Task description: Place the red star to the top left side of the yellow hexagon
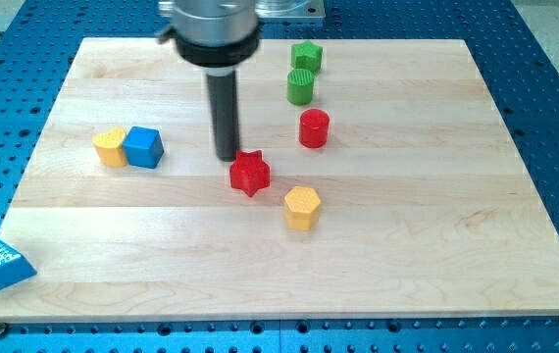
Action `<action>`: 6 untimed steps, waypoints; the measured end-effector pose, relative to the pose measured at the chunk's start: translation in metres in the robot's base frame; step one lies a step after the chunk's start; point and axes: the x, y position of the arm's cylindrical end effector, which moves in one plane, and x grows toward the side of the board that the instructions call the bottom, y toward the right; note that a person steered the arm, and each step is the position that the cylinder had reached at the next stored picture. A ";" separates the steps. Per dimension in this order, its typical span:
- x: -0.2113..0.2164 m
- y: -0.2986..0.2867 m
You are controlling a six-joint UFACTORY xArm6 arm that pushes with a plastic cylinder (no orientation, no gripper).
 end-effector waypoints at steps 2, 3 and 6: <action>0.023 0.026; 0.022 0.003; 0.022 0.084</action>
